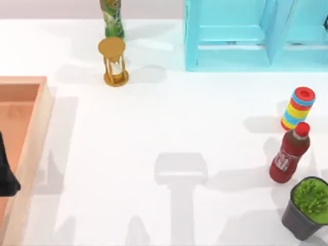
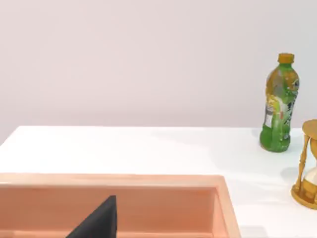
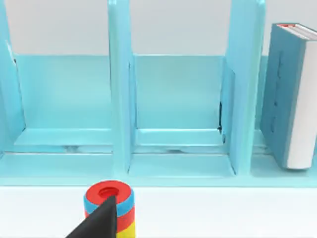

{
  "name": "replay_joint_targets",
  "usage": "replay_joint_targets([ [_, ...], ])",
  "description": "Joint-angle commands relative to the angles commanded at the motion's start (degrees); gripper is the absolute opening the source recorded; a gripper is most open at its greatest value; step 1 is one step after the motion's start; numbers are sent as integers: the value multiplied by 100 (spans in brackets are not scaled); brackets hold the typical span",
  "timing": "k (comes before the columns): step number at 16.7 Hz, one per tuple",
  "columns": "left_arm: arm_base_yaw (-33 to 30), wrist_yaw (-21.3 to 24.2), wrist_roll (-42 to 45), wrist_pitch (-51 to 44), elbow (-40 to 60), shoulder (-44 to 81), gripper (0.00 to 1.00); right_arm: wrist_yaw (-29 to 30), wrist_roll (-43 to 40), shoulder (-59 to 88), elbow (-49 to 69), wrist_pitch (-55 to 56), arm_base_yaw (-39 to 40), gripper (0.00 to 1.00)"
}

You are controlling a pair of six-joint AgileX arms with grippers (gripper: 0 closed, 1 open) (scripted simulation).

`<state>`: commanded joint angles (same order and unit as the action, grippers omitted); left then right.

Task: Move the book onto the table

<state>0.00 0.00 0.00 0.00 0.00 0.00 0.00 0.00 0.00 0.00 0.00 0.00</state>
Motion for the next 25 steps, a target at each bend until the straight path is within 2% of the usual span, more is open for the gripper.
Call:
replay_joint_targets([
  [5,0,0,0,0,0,0,100,-52,0,339,135,208,-56,100],
  [9,0,0,0,0,0,0,100,-235,3,1532,610,941,-253,100],
  [14,0,0,0,0,0,0,100,-595,12,3875,1539,2379,-645,100],
  [25,0,0,0,0,0,0,100,-1540,54,10011,3944,6125,-1709,100],
])
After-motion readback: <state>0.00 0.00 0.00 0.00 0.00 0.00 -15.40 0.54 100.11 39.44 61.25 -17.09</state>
